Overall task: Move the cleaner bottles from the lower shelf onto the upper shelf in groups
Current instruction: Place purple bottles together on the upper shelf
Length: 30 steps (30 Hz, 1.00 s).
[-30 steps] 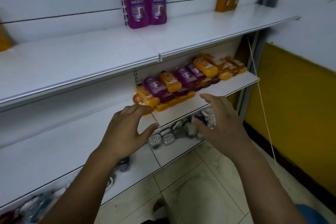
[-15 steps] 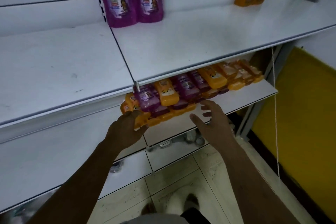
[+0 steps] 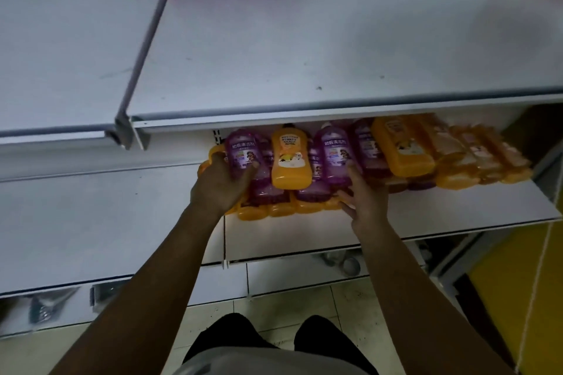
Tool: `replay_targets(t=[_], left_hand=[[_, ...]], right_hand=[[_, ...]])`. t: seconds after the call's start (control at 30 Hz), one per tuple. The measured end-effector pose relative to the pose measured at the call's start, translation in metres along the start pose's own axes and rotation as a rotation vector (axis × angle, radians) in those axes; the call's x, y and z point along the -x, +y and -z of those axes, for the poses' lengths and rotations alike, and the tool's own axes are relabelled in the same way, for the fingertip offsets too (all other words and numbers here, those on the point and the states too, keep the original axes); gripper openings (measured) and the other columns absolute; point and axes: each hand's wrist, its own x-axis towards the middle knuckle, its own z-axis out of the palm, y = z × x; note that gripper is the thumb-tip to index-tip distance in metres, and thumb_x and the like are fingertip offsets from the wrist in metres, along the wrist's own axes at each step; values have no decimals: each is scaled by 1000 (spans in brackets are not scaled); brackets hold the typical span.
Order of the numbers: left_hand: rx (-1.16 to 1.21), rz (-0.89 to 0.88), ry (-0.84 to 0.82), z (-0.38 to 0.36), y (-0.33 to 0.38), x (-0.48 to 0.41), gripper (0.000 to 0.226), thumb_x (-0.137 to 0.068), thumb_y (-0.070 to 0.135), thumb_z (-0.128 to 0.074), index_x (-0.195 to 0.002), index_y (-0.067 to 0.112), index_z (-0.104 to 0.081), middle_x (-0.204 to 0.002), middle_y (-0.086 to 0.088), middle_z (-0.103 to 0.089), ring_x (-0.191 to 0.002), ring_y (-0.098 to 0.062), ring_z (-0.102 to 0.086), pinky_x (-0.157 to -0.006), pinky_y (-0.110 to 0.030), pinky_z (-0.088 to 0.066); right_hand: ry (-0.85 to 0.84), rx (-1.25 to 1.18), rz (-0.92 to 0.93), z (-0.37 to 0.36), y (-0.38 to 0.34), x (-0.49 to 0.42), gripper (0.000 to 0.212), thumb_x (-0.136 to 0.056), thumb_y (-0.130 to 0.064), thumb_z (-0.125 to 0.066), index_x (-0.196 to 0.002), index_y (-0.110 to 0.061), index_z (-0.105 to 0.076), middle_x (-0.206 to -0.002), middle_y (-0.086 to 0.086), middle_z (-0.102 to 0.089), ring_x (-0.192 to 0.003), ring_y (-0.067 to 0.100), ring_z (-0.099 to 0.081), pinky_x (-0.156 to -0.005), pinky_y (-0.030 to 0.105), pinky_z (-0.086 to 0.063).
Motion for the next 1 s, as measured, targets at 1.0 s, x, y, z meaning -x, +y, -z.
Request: replay_targets(t=[1.0], left_hand=[[410,299,-34,21,28,14,67,-74,47,-91,-122,4,-69,-109,-12,-72,-100,-30,-72,-80,-38,-63]], right_hand=[[-527,-74,-339,47,-26,78,44,-90,0,-63,-134,0,-58,-133,27,-66,-123,42,-65,-96,51,-60]])
